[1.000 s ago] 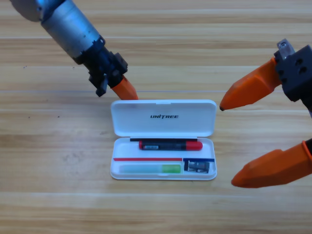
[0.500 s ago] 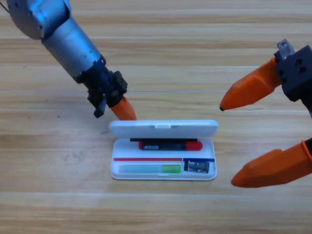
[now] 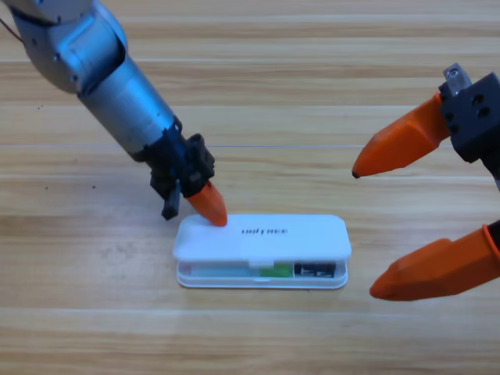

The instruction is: Clean up eraser and pencils

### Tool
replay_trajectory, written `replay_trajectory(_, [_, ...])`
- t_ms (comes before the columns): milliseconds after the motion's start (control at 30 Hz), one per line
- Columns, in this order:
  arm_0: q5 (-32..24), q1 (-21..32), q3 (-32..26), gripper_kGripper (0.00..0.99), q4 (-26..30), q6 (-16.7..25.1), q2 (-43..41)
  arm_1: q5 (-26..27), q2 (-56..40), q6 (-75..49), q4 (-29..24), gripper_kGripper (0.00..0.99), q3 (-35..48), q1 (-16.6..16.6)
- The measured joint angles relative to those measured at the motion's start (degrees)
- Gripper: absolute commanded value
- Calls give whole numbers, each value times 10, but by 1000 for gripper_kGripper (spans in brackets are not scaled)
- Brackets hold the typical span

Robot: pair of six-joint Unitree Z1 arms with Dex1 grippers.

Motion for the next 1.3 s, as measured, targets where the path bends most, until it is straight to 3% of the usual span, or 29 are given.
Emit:
replay_trajectory(700, [73, -49, 109, 0, -153, -31, -34, 0, 1, 1, 0, 990, 0, 0])
replay_trajectory(1300, [101, -81, 153, 0, -178, -31, -64, 0, 1, 2, 0, 990, 0, 0])
